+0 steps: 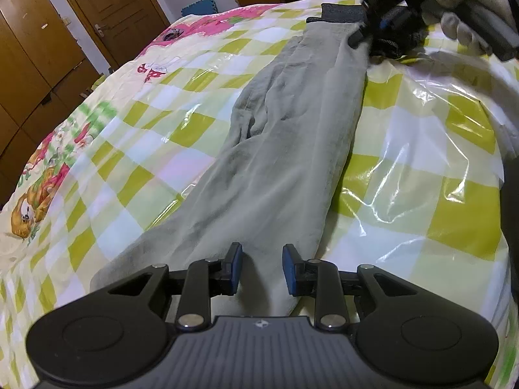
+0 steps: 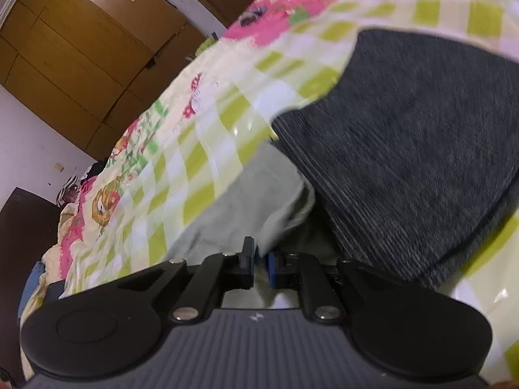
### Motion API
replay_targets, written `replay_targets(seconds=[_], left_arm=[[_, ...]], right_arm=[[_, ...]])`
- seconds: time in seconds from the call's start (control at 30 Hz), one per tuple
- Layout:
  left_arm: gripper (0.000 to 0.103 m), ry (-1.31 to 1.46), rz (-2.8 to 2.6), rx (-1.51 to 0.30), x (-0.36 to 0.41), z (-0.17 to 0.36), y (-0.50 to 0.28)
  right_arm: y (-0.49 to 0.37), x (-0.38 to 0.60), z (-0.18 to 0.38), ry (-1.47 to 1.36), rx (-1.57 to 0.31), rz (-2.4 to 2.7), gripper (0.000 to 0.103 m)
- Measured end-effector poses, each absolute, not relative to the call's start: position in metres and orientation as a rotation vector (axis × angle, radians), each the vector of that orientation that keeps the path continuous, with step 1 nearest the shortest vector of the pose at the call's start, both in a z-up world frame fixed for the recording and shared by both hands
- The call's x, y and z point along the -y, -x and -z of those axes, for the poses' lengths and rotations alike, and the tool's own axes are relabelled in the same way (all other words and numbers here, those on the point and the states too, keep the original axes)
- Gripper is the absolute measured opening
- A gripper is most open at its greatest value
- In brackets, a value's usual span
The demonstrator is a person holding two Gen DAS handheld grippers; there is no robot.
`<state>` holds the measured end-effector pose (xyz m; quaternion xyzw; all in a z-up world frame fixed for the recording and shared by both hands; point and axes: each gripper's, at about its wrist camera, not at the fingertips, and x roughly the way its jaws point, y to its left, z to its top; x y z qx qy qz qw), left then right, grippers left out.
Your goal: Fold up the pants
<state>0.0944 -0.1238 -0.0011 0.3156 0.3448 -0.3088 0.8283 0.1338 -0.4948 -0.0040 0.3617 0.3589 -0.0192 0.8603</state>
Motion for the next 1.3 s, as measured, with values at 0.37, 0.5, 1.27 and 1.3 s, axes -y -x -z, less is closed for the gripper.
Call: replay_targets(seconds=[0.37, 0.5, 1.27, 1.3], left_arm=[[0.043, -0.694, 0.684, -0.726, 0.141, 0.003, -0.101], [0.046, -0.7, 0.67, -0.734, 0.14, 0.002, -0.104], [0.048, -0.664, 0.669, -0.762, 0.132, 0.005, -0.1], [0.048, -0.665, 0.67, -0.765, 0.133, 0.005, -0.101]], right_arm=[[-0.133, 0.506, 0.005, -0.857, -0.7, -0.031, 0.026], [-0.146, 0.491, -0.002, -0.814, -0.656, -0.046, 0.004], [-0.153, 0.501, 0.029, -0.842, -0.702, 0.091, 0.003], [-0.151, 0.507, 0.032, -0.853, -0.695, 0.094, 0.0]])
